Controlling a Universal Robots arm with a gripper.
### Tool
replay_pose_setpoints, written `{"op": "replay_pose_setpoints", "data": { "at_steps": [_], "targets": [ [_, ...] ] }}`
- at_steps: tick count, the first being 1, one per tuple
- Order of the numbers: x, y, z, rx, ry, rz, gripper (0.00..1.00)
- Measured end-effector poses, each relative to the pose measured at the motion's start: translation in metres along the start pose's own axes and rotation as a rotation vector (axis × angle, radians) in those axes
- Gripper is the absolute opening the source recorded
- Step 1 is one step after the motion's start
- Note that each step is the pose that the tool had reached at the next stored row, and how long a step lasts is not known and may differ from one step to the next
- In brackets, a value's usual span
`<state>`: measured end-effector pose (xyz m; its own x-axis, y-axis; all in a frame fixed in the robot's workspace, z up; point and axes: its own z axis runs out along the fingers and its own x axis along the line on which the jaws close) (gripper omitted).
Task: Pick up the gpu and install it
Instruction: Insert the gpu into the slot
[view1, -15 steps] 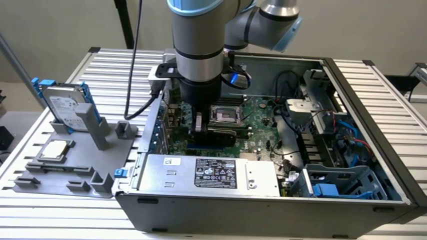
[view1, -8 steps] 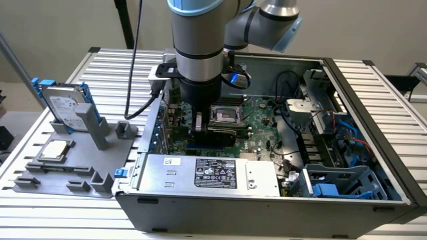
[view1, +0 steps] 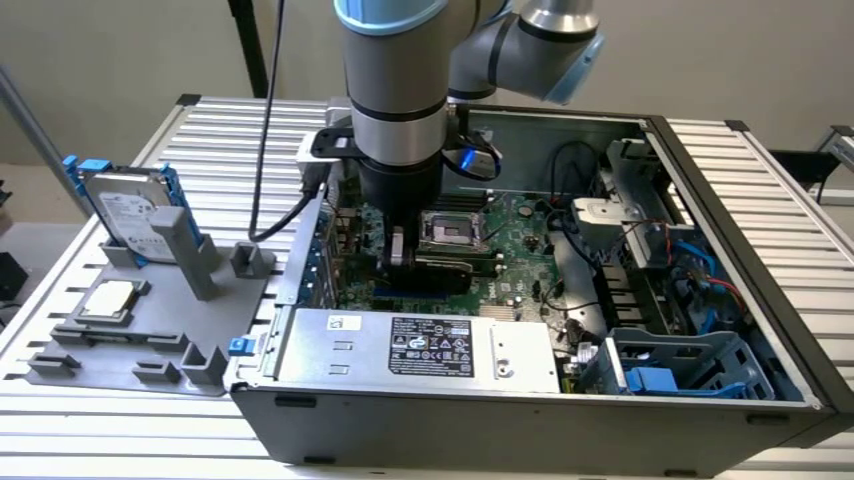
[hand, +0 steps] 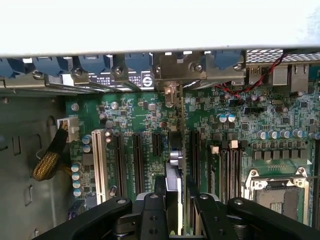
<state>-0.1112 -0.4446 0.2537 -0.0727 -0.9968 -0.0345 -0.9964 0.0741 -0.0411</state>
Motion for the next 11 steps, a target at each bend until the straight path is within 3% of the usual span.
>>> {"op": "replay_pose_setpoints", "data": {
  "at_steps": [11],
  "targets": [
    [0.0002, 0.0002, 0.0049, -0.0001, 0.0002, 0.0, 0.27]
  ]
}}
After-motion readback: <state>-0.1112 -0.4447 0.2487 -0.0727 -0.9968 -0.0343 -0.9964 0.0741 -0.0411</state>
